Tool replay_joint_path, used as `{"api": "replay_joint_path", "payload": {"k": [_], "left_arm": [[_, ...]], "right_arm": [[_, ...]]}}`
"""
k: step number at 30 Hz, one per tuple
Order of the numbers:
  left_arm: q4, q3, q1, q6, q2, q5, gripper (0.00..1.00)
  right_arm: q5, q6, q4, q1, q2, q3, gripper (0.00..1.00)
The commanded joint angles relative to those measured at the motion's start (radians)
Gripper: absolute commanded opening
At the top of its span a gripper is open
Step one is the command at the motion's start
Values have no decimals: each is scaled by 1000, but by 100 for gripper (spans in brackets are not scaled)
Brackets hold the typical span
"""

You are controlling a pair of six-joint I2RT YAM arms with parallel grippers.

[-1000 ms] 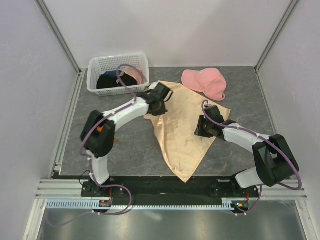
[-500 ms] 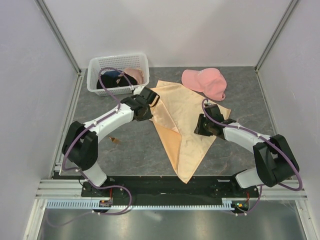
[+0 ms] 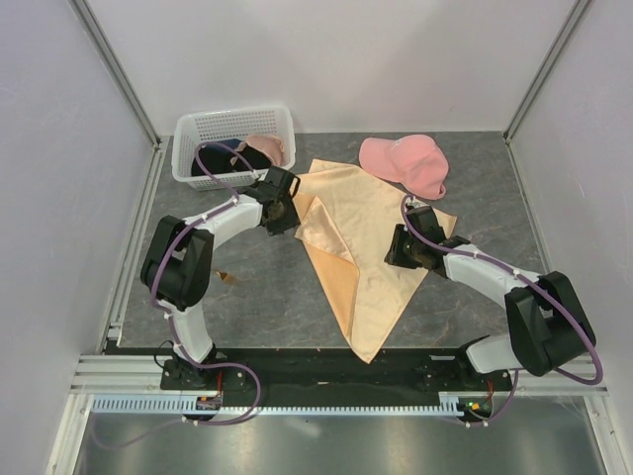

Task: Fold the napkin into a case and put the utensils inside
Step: Smooth out the napkin at the center of the board.

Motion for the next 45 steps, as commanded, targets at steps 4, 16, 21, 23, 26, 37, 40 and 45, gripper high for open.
{"api": "replay_joint_path", "payload": {"k": [4,16,21,23,26,37,40,45], "left_arm": [[124,-16,-7,18,58,96,46],[112,-31,-1,-8,71,101,39],[129,-42,0,-19,51,92,24],[126,-51,-1,-16,29,68,17],[98,-62,0,-12,-30,42,9],[-195,-257,46,-49,-400,-130,2],[-257,-327,62,-88,-524,-161,9],[-290,-285,63,-22,-640,-197,48]], "right_arm": [[1,-17,5,0,5,13,32],[-4,-14,16,-1,8,7,31],[-2,-14,16,-1,8,10,31],[4,-16,14,-3,13,10,31],[13,-16,19,-3,23,12,31],[70,17,1,-15,74,36,24],[84,21,1,-15,71,42,24],[93,17,-7,-16,98,68,26]]}}
